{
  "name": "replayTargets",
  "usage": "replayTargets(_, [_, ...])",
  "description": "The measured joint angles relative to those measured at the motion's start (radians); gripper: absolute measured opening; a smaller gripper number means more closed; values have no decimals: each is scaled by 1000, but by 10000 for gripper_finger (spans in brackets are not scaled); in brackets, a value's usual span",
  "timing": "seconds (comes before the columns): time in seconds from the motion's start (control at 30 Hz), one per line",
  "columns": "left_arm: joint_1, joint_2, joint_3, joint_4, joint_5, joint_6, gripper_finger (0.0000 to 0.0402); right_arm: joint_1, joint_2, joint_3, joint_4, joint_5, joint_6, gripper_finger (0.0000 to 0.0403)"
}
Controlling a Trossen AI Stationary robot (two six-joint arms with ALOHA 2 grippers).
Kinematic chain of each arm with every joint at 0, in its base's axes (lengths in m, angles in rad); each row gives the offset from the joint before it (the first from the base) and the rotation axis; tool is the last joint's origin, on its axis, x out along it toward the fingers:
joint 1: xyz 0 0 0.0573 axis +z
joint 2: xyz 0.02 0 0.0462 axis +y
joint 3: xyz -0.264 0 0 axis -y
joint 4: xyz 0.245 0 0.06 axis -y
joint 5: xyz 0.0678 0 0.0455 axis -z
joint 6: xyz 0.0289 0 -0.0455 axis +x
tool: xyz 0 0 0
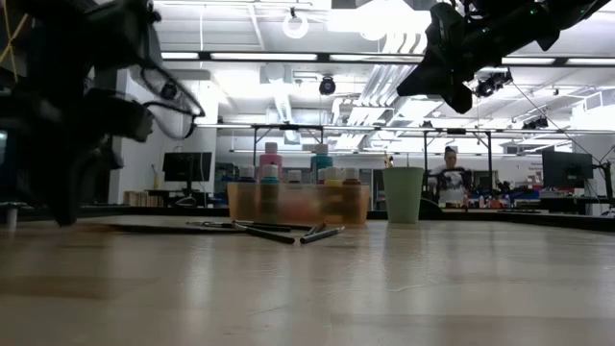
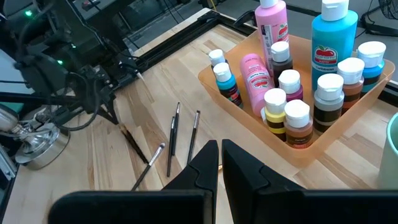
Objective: Pick & Place Paint Supplies
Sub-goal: Put the gold paint brush into the green cup
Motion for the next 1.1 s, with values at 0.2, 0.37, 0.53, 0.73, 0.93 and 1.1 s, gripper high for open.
replayTargets(0.2, [2, 0, 79, -16, -24, 2, 0, 0, 0, 0, -1, 0, 0, 15])
replayTargets(0.37, [2, 0, 140, -15, -48, 2, 0, 0, 0, 0, -1, 0, 0, 15])
replayTargets(0.53, [2, 0, 200, -17, -98, 20, 0, 0, 0, 0, 0, 0, -2, 15])
replayTargets(0.73, [2, 0, 276, -16, -157, 59, 0, 0, 0, 0, 24, -91, -92, 16])
replayTargets(0.93, [2, 0, 335, -15, -217, 68, 0, 16, 0, 0, 153, -159, -153, 55])
replayTargets(1.1, [2, -1, 361, -13, -242, 85, 0, 72, 6, 0, 205, -124, -189, 130])
